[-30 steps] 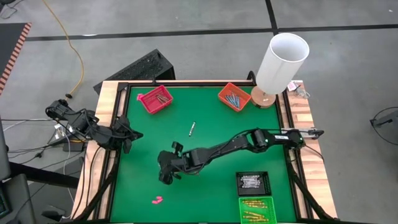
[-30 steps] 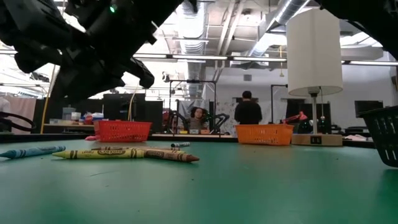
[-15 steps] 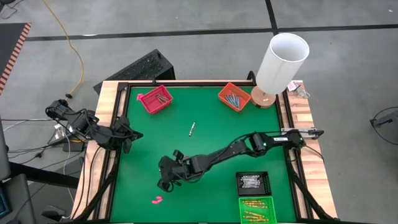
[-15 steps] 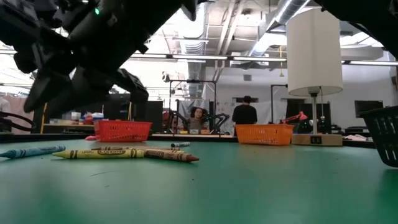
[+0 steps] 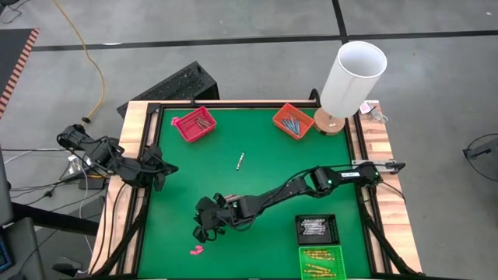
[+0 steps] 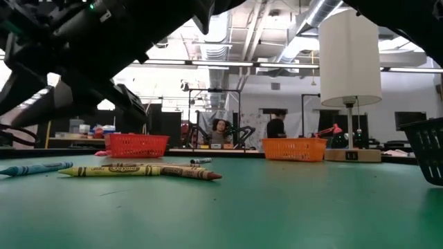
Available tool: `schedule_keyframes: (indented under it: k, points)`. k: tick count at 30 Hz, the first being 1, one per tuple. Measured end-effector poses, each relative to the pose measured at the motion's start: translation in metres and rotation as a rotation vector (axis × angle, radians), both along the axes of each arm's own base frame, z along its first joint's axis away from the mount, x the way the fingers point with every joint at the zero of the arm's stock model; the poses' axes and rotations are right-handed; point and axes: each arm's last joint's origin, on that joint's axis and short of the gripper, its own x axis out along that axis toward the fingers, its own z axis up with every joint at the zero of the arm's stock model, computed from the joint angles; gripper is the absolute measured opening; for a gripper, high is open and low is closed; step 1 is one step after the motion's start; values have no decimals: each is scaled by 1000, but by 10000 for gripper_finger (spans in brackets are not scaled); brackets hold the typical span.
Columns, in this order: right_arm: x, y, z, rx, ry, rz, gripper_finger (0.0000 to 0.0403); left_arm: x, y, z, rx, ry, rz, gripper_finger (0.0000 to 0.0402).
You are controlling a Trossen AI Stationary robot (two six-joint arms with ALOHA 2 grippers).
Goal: Sort crayons
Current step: Put the blue crayon into the orange bin
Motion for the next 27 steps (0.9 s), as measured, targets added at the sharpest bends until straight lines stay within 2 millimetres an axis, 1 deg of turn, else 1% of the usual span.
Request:
schedule_keyframes:
  k: [6,9,12,14,18,20,23,27]
  points:
    - [-1,-1,-2,138,15,-86,82,0,0,0,-1,-1,16,0]
    - [-2,-1,-3,166,29,-105,94,0,0,0,-2,-1,16,0]
    - [-3,1,-4,222,42,-115,127,0,1,0,-4,-1,18,4]
    - [-4,1,-6,268,69,-126,160,0,1,0,-3,-1,20,11]
    - [-4,-6,-9,351,105,-189,228,0,1,0,-3,-2,20,28]
    - [-3,-10,-9,363,103,-205,249,0,1,0,-4,-2,21,37]
    - [-1,-19,-10,361,115,-229,258,0,1,0,-4,-1,21,46]
    - [0,-32,-12,350,133,-254,255,-1,1,-1,0,7,22,51]
